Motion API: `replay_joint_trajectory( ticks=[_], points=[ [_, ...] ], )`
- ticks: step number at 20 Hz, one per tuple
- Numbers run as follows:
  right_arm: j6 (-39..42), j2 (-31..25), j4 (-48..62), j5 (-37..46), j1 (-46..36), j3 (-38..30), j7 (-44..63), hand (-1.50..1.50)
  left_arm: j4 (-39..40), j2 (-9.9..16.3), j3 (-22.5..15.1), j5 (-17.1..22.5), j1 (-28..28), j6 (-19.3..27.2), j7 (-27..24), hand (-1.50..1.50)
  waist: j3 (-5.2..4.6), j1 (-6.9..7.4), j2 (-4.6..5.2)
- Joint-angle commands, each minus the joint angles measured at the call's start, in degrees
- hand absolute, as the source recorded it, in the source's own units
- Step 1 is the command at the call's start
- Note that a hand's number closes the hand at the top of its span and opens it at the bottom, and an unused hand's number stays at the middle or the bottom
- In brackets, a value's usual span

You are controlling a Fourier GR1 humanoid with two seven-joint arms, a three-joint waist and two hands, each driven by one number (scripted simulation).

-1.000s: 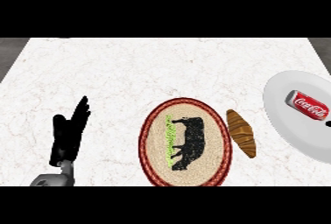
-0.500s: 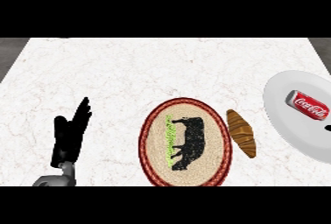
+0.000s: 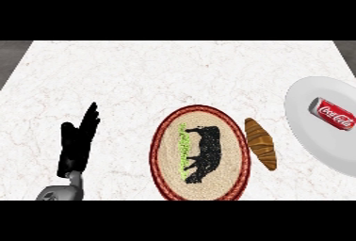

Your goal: Pick the can from the placemat and place it in the plate

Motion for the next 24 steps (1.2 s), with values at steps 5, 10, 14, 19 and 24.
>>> replay_joint_trajectory(
  ticks=[5,10,14,19,24],
  points=[
    [-1.56,-3.47,5.57,-1.18,0.42,-0.69,-3.51,-1.50,-1.35,1.04,1.46,1.07,-0.21,-1.48,2.74,0.00,0.04,0.10,0.04],
    [-1.93,-2.85,7.31,-2.41,2.44,-1.34,-7.29,-1.50,1.54,-1.05,0.35,-1.12,-2.29,0.78,0.64,0.00,0.05,-0.03,0.07],
    [-1.87,-6.44,9.41,-3.64,1.93,-3.15,-6.08,-1.50,2.99,0.76,1.63,0.41,-0.34,-2.01,-3.91,0.00,0.15,0.40,0.31],
    [-1.30,-6.24,10.08,-4.94,7.15,-3.90,-10.03,-1.50,-2.14,0.68,0.85,1.32,2.07,-3.05,0.13,0.00,0.16,0.11,0.14],
    [-3.49,-8.23,10.55,-4.58,5.15,-3.36,-6.18,-1.50,-1.91,0.66,1.81,1.64,1.93,-2.73,0.69,0.00,0.19,0.38,0.24]
  ],
)
